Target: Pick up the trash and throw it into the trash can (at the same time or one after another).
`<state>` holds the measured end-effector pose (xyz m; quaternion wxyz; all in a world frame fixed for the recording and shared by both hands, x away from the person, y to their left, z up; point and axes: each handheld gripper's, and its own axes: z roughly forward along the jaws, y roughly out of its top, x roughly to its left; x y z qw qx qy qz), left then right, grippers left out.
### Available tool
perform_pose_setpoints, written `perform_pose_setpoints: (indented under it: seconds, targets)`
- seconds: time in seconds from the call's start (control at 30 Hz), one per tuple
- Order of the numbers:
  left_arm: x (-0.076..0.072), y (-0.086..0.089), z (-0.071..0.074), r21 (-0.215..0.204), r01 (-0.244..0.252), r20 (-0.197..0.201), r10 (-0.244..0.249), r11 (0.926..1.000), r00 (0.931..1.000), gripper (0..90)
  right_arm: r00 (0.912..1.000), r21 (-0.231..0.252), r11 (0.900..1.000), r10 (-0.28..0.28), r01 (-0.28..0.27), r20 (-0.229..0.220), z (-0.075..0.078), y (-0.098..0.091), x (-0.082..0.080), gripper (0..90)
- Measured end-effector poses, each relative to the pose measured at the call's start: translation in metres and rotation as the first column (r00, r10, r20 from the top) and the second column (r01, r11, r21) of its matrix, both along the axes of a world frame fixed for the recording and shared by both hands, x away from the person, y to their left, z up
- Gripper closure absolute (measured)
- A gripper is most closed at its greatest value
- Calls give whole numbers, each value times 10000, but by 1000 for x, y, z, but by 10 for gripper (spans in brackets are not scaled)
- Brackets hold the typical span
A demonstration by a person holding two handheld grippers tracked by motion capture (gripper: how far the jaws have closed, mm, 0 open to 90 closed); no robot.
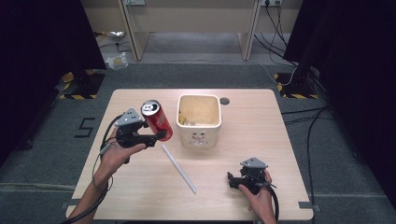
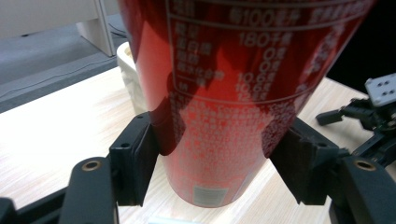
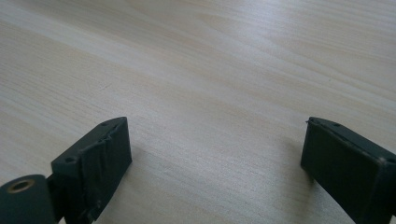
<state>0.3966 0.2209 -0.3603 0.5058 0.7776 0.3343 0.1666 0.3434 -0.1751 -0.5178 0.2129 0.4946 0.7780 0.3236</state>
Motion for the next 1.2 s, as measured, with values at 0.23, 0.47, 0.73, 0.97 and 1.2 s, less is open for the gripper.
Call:
perform_pose_setpoints:
  seconds: [0.23,0.47,0.73,0.97,1.2]
  targets:
    - [7,-6,12,-92,150,88,-149,9998,9999,342,10000,-2,10000,2,-2,-5,0,0,0,86]
    - [14,-18,19,-107,301,164,-299,9995,9994,342,10000,-22,10000,7,-7,1,0,0,0,87]
    - [24,-35,23,-177,491,206,-488,9986,9986,342,10000,-36,10000,2,-2,9,0,0,0,87]
    - [35,-46,33,-278,552,305,-543,9981,9981,341,10000,-29,10000,0,0,2,0,0,0,87]
    - [44,-53,37,-283,508,336,-498,9983,9982,341,10000,-30,10000,5,-5,4,0,0,0,87]
